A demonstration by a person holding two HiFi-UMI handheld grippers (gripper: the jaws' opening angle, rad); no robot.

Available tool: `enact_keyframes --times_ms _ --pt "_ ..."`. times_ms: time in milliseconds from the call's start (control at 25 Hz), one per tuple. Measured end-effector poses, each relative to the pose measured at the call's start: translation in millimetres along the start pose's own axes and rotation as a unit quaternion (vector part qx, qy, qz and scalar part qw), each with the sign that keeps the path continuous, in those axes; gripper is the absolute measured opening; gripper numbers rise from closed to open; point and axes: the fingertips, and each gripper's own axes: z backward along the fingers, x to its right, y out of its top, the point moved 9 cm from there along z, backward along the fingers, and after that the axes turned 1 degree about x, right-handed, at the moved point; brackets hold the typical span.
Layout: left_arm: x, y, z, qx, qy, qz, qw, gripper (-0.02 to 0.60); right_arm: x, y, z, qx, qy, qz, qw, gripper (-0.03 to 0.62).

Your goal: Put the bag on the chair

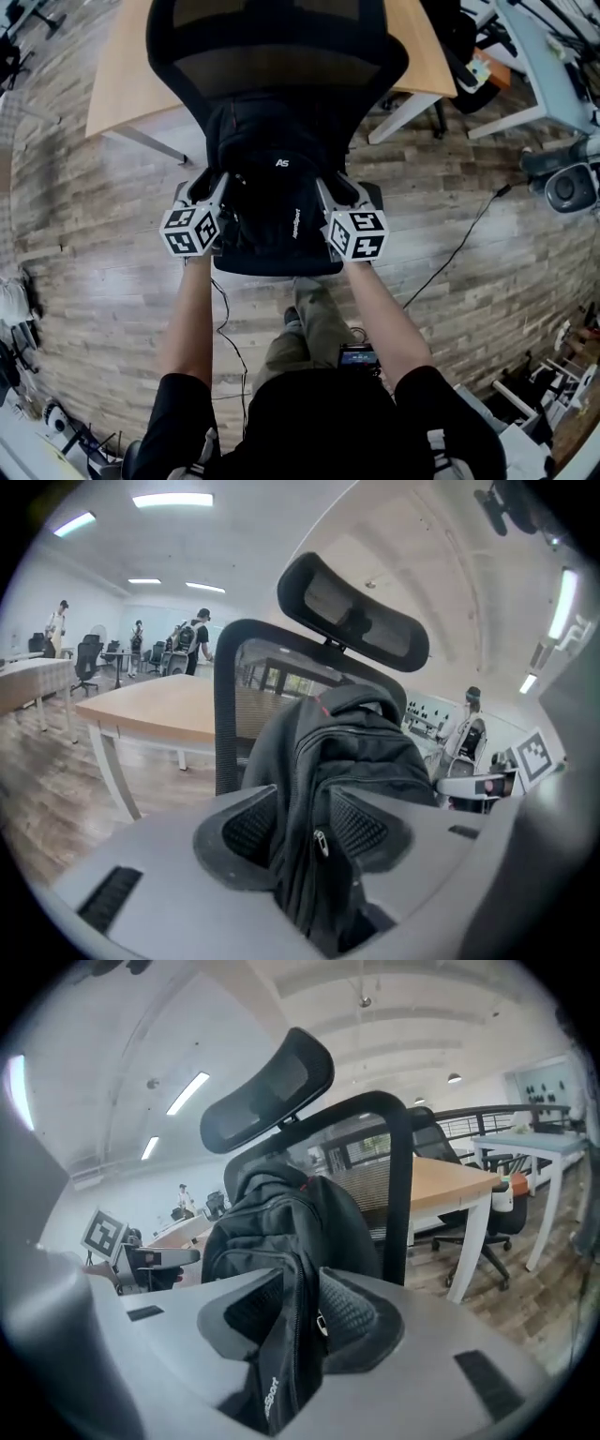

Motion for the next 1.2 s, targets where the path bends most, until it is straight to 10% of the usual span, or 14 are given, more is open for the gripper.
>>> enact_keyframes --times_ms 240,1200 --pt "34.8 12.5 80.7 0.073 0.005 0.022 0.9971 0.006 -31.3 15.5 63.7 0.047 0.003 0.029 0.998 0.052" --pt "200.8 34.3 421.9 0.278 -0.062 -0.056 0.9571 0.003 -174.1 48.1 406.8 0.258 0.072 0.125 0.955 0.011"
